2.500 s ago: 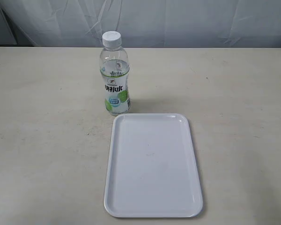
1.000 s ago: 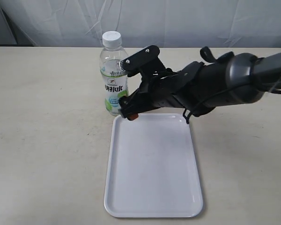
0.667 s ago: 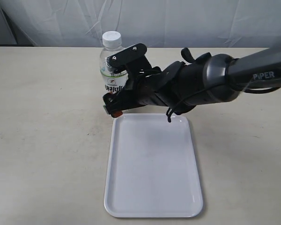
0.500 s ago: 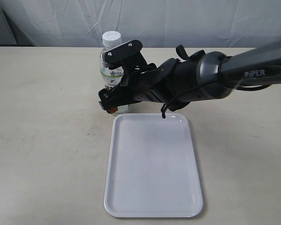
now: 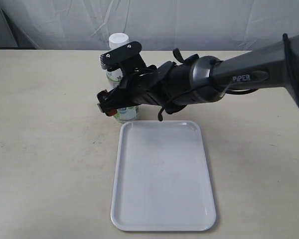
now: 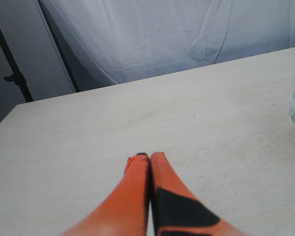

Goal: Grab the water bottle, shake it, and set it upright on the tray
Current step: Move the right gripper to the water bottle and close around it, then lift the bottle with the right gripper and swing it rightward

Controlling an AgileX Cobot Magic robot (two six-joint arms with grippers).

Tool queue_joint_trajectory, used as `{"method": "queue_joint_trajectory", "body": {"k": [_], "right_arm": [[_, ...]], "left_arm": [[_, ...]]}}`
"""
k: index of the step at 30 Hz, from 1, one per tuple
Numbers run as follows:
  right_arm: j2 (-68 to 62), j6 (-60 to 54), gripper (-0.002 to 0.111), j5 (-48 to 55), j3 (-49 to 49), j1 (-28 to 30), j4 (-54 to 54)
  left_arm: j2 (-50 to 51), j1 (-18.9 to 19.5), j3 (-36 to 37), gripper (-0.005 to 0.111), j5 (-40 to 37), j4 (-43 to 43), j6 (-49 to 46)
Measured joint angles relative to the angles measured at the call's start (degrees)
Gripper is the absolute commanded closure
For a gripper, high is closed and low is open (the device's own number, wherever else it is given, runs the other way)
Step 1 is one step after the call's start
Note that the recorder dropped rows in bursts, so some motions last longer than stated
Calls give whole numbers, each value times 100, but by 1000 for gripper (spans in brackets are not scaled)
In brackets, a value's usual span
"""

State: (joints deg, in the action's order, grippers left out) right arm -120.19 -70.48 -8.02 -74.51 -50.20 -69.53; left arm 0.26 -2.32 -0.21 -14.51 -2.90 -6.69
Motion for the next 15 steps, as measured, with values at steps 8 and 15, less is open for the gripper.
{"method": "queue_joint_trajectory", "body": {"k": [8, 15], "right_arm": [[-207, 0, 5, -192, -230, 0, 0], [-409, 0, 55, -160, -327, -9, 11]], "left_arm": [[0, 0, 0, 106, 0, 0, 0], [0, 0, 0, 106, 0, 0, 0]]}}
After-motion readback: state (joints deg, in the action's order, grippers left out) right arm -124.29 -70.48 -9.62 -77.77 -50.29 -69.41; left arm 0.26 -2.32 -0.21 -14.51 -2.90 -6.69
